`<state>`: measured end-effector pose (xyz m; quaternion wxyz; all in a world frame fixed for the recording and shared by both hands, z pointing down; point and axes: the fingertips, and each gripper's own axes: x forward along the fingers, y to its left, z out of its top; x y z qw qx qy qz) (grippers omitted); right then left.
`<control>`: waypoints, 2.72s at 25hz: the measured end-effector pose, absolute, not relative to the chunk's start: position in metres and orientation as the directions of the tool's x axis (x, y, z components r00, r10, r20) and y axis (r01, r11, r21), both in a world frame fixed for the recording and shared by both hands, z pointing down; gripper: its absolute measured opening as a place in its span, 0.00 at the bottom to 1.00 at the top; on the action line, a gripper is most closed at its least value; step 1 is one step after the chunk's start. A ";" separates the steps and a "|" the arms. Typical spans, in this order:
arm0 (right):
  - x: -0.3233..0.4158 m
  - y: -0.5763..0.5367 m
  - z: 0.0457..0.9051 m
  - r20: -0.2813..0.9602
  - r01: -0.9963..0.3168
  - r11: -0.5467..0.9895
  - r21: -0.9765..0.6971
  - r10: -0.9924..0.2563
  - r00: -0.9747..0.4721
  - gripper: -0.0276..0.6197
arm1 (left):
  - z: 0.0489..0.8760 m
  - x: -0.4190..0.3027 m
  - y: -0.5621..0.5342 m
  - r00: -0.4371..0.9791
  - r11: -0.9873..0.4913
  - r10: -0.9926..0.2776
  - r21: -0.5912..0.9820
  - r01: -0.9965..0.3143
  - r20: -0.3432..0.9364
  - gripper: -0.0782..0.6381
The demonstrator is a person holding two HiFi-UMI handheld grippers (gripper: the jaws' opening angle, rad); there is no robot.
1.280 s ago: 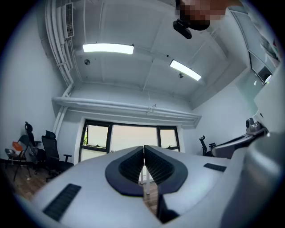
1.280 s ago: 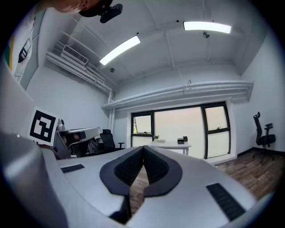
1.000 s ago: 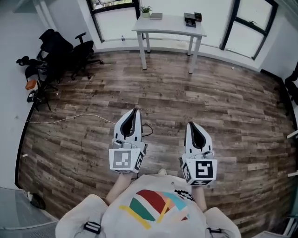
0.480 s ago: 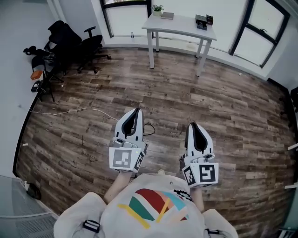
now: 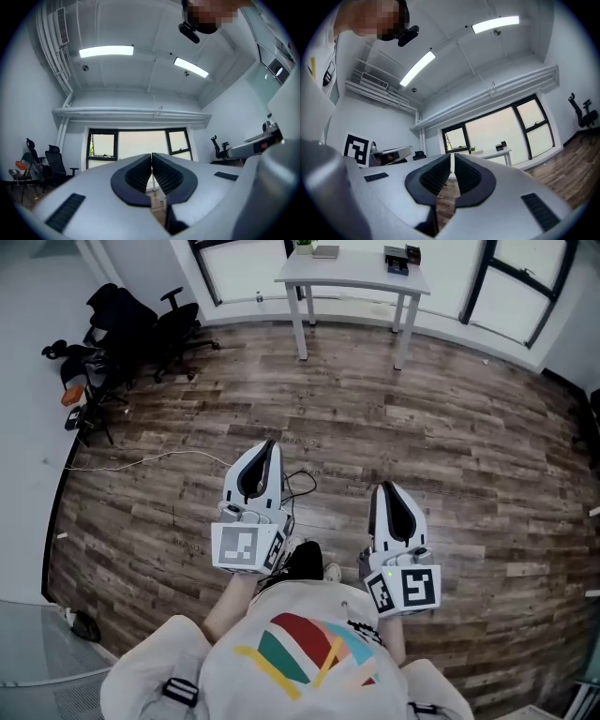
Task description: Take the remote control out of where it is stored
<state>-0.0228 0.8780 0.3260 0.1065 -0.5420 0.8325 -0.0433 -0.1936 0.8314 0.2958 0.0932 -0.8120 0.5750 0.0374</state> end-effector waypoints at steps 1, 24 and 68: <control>-0.021 0.882 0.326 -0.133 -0.893 0.405 -0.195 -0.913 -0.385 0.05 | 0.298 -0.191 0.830 0.344 -0.329 -0.925 -0.113 -0.938 -0.160 0.12; 0.023 0.818 0.334 -0.069 -0.959 0.240 -0.148 -0.970 -0.232 0.05 | 0.286 -0.173 0.768 0.378 -0.345 -0.899 -0.174 -0.922 -0.220 0.12; -0.078 0.409 0.348 0.177 -0.925 0.307 -0.223 -0.921 -0.348 0.05 | 0.324 -0.282 0.380 0.298 -0.299 -0.951 0.014 -0.954 -0.079 0.12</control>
